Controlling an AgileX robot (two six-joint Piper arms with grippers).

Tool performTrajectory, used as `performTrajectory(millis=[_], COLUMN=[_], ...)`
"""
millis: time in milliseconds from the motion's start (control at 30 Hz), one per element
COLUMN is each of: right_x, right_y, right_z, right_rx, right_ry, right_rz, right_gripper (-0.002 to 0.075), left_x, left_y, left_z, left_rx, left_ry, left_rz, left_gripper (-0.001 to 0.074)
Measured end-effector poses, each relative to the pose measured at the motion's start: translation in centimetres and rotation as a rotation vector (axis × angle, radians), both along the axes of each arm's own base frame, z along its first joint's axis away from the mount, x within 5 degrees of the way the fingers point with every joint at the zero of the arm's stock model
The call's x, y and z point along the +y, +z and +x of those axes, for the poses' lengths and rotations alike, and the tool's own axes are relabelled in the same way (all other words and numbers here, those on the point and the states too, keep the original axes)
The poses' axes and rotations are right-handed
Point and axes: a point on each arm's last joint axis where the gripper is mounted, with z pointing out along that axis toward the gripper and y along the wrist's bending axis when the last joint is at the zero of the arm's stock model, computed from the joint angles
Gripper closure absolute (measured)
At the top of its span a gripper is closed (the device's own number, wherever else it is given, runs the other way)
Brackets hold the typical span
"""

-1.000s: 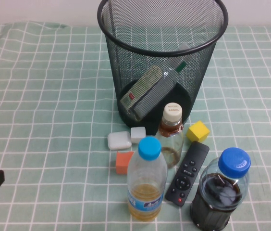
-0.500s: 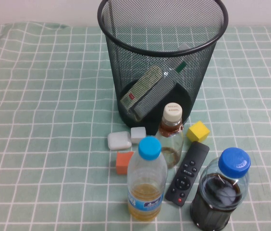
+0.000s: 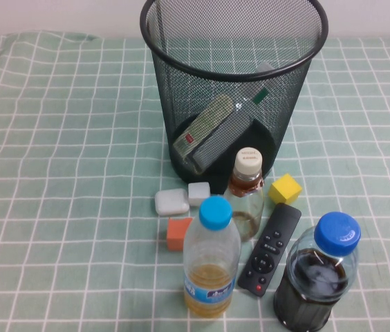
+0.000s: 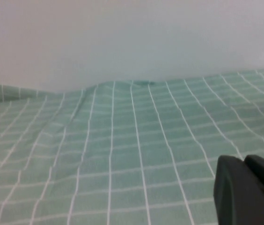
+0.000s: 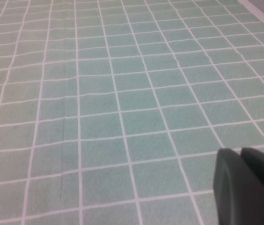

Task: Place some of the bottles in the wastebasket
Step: Pick up a bottle from the table with right arm

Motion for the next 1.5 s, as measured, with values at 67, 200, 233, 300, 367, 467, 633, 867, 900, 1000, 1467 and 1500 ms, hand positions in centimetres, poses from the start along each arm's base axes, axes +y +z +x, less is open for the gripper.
performTrajectory(millis=[67, 200, 233, 300, 367, 467, 633, 867, 900, 1000, 1467, 1500], right_x=[0.0, 0.0, 0.0, 0.0, 0.0, 0.0, 0.0, 0.0, 0.0, 0.0, 0.2, 0.3], right_y=[0.0, 0.0, 0.0, 0.0, 0.0, 0.0, 0.0, 0.0, 0.0, 0.0, 1.4, 1.9], right_z=[0.0, 0.0, 0.0, 0.0, 0.0, 0.0, 0.0, 0.0, 0.0, 0.0, 0.2, 0.3], right_rx=[0.000, 0.000, 0.000, 0.000, 0.000, 0.000, 0.000, 0.000, 0.000, 0.000, -0.161, -0.219], right_ry=[0.000, 0.000, 0.000, 0.000, 0.000, 0.000, 0.000, 0.000, 0.000, 0.000, 0.014, 0.017], right_rz=[0.000, 0.000, 0.000, 0.000, 0.000, 0.000, 0.000, 0.000, 0.000, 0.000, 0.034, 0.112], right_gripper=[0.0733, 0.0733, 0.0733, 0.0733, 0.0733, 0.0733, 0.0733, 0.0733, 0.0733, 0.0733, 0.0733, 0.0733], left_x=[-0.1, -0.2, -0.3, -0.3, -0.3, -0.3, -0.3, -0.3, -0.3, -0.3, -0.3, -0.3], left_y=[-0.7, -1.8, -2.1, -2.5, -2.6, -2.7, -2.7, -2.7, -2.7, -2.7, -2.7, -2.7], left_z=[0.0, -0.2, -0.2, -0.3, -0.4, -0.4, -0.4, -0.4, -0.4, -0.4, -0.4, -0.4], left_rx=[0.070, 0.196, 0.223, 0.267, 0.287, 0.289, 0.289, 0.289, 0.289, 0.289, 0.289, 0.289], left_ry=[-0.010, -0.027, -0.031, -0.037, -0.040, -0.040, -0.040, -0.040, -0.040, -0.040, -0.038, -0.038], left_rz=[0.004, 0.013, 0.016, 0.020, 0.021, 0.022, 0.022, 0.021, 0.021, 0.021, 0.021, 0.021], left_gripper=[0.0735, 0.0735, 0.0735, 0.0735, 0.0735, 0.0735, 0.0735, 0.0735, 0.0735, 0.0735, 0.0735, 0.0735])
